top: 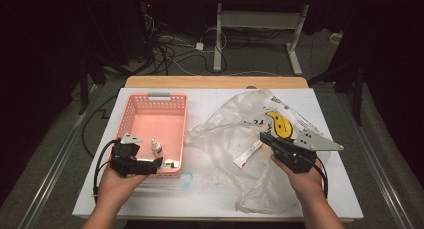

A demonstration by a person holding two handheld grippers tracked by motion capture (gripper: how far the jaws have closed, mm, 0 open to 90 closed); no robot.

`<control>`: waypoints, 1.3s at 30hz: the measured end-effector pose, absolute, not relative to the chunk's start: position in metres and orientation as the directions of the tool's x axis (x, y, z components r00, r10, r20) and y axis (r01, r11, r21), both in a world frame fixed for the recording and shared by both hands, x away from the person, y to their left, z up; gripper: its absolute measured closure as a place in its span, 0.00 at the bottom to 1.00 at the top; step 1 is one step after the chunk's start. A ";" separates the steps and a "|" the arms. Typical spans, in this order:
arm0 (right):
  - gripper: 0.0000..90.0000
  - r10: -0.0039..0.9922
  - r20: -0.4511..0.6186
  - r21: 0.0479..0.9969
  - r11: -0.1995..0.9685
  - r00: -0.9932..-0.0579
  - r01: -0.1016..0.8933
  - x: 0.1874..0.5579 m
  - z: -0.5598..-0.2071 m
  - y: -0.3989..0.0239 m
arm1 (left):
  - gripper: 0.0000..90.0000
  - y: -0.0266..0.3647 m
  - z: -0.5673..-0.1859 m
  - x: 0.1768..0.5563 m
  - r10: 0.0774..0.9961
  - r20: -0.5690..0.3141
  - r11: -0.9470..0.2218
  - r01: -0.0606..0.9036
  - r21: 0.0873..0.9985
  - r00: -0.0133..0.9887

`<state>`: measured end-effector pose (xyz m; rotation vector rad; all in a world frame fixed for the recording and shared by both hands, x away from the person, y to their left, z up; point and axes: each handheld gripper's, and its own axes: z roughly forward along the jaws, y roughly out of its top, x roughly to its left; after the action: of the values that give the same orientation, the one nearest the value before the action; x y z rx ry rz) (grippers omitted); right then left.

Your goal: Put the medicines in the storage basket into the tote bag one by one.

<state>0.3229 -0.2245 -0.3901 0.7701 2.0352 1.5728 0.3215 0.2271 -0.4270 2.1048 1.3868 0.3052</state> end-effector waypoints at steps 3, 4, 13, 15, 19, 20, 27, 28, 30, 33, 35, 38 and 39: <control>1.00 0.670 -0.021 0.968 0.199 -0.742 0.152 0.323 -0.391 -0.225 | 0.00 0.228 -0.428 0.327 0.893 -0.150 -0.281 0.785 0.551 0.425; 1.00 0.672 -0.019 0.968 0.197 -0.741 0.153 0.323 -0.391 -0.225 | 0.00 0.228 -0.428 0.329 0.894 -0.151 -0.284 0.795 0.536 0.422; 1.00 0.671 -0.017 0.970 0.191 -0.741 0.151 0.323 -0.390 -0.225 | 0.03 0.221 -0.423 0.336 0.880 -0.183 -0.312 0.823 0.475 0.439; 1.00 0.672 -0.012 0.969 0.190 -0.741 0.157 0.322 -0.390 -0.225 | 0.11 0.219 -0.420 0.335 0.867 -0.190 -0.326 0.812 0.485 0.461; 1.00 0.671 -0.011 0.969 0.191 -0.742 0.158 0.322 -0.390 -0.225 | 0.45 0.218 -0.416 0.334 0.852 -0.199 -0.335 0.797 0.502 0.484; 1.00 0.671 -0.011 0.969 0.191 -0.741 0.159 0.322 -0.390 -0.225 | 0.51 0.219 -0.416 0.334 0.847 -0.205 -0.339 0.795 0.503 0.490; 1.00 0.667 -0.012 0.968 0.194 -0.745 0.158 0.323 -0.391 -0.224 | 0.93 0.215 -0.412 0.331 0.807 -0.173 -0.416 0.751 0.512 0.565; 1.00 0.667 -0.013 0.968 0.196 -0.745 0.159 0.323 -0.391 -0.224 | 0.96 0.214 -0.413 0.331 0.803 -0.172 -0.424 0.749 0.509 0.571; 1.00 0.666 -0.013 0.968 0.197 -0.746 0.158 0.323 -0.391 -0.224 | 0.97 0.209 -0.416 0.333 0.791 -0.171 -0.448 0.747 0.492 0.587; 1.00 0.665 -0.016 0.967 0.200 -0.747 0.157 0.323 -0.391 -0.223 | 0.98 0.206 -0.418 0.335 0.779 -0.176 -0.468 0.745 0.475 0.601; 1.00 0.666 -0.015 0.967 0.199 -0.746 0.159 0.323 -0.391 -0.223 | 0.98 0.204 -0.419 0.337 0.769 -0.186 -0.482 0.745 0.461 0.612; 1.00 0.667 -0.015 0.967 0.199 -0.745 0.159 0.323 -0.391 -0.223 | 0.98 0.202 -0.418 0.337 0.751 -0.201 -0.506 0.744 0.436 0.629; 1.00 0.667 -0.015 0.967 0.199 -0.745 0.159 0.323 -0.391 -0.223 | 0.98 0.202 -0.418 0.337 0.749 -0.207 -0.506 0.745 0.434 0.629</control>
<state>0.3229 -0.2233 -0.3912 0.7683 2.0469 1.5686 0.3372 0.2017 -0.4179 2.3650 1.1735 0.0112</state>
